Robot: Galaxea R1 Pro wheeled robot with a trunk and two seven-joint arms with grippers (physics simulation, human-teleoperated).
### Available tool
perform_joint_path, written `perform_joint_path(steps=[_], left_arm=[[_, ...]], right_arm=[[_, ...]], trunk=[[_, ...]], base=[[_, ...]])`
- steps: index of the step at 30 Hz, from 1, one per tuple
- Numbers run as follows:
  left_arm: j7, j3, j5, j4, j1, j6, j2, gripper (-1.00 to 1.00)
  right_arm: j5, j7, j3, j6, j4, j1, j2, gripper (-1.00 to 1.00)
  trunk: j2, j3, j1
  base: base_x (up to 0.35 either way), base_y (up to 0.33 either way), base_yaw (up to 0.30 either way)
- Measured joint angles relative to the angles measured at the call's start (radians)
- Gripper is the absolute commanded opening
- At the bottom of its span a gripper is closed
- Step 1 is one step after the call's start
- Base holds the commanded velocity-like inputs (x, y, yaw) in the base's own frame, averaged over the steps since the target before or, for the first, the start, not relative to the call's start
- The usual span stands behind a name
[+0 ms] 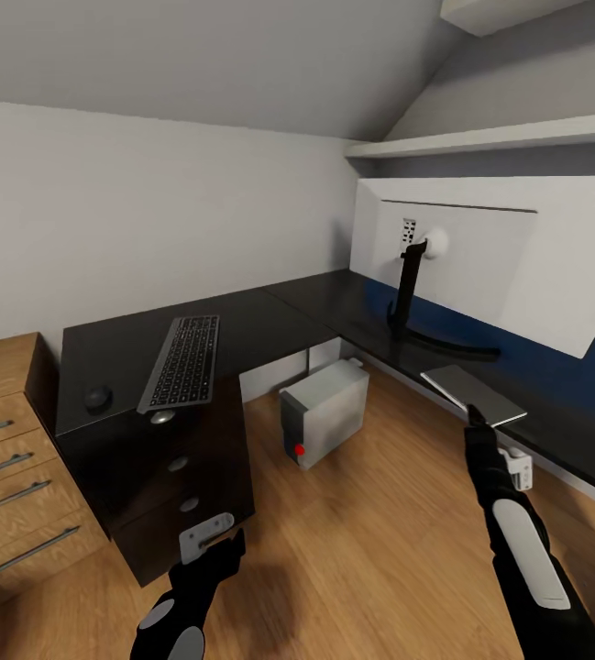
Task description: In the bedroom, organize the workspace by keeping the computer under the desk, ensuring the monitor is on the desk, placing the keyboard on the desk next to the monitor, placing the mouse on the desk next to the keyboard, moving the folder from the swivel chair onto the desk next to the mouse, stacking the notebook on top of the folder with the pen on top of the notebook, and positioning the swivel chair next to the desk.
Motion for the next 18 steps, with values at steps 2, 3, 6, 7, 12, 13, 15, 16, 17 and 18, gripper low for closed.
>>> perform_joint_path(steps=[2, 3, 6, 7, 12, 13, 15, 16, 17, 18], left_arm=[[0.000, 0.000, 0.000, 0.000, 0.000, 0.000, 0.000, 1.00], [0.000, 0.000, 0.000, 0.000, 0.000, 0.000, 0.000, 1.00], [0.000, 0.000, 0.000, 0.000, 0.000, 0.000, -0.001, 1.00], [0.000, 0.000, 0.000, 0.000, 0.000, 0.000, -0.001, 1.00], [0.000, 0.000, 0.000, 0.000, 0.000, 0.000, -0.001, 1.00], [0.000, 0.000, 0.000, 0.000, 0.000, 0.000, -0.001, 1.00], [0.000, 0.000, 0.000, 0.000, 0.000, 0.000, -0.001, 1.00], [-0.001, 0.001, 0.000, 0.000, 0.000, 0.001, -0.001, 1.00], [-0.001, 0.000, 0.000, 0.000, 0.000, 0.000, 0.000, 1.00], [-0.001, 0.000, 0.000, 0.000, 0.000, 0.001, 0.000, 1.00]], right_arm=[[-0.002, -0.001, -0.007, 0.001, 0.000, 0.000, 0.000, 1.00], [-0.003, -0.001, -0.007, 0.001, 0.000, 0.000, 0.000, 1.00], [-0.003, -0.001, -0.008, 0.002, 0.000, 0.000, 0.000, 1.00], [-0.004, -0.001, -0.008, 0.002, 0.000, 0.000, 0.000, 1.00], [-0.007, 0.000, -0.009, 0.002, 0.000, 0.000, 0.001, 1.00], [-0.007, 0.000, -0.009, 0.002, 0.000, 0.000, 0.001, 1.00], [-0.007, 0.001, -0.009, 0.002, 0.000, 0.000, 0.001, 1.00], [-0.007, 0.001, -0.009, 0.002, 0.000, 0.000, 0.001, 1.00], [-0.007, 0.001, -0.009, 0.002, 0.000, 0.000, 0.001, 1.00], [-0.007, 0.002, -0.009, 0.002, 0.000, 0.000, 0.001, 1.00]], trunk=[[0.000, 0.000, 0.000], [0.000, 0.000, 0.000], [0.000, 0.000, 0.000], [-0.007, -0.003, 0.004], [-0.035, -0.016, 0.019], [-0.035, -0.016, 0.019], [-0.035, -0.016, 0.019], [-0.035, -0.016, 0.019], [-0.035, -0.016, 0.019], [-0.035, -0.016, 0.019]], base=[[0.000, 0.000, 0.000], [0.000, 0.000, 0.000], [0.000, 0.000, 0.000], [0.000, 0.000, 0.000], [0.000, 0.000, 0.000], [0.000, 0.000, 0.000], [0.000, 0.000, 0.000], [0.000, 0.000, 0.000], [0.000, 0.000, 0.000], [0.000, 0.000, 0.000]])
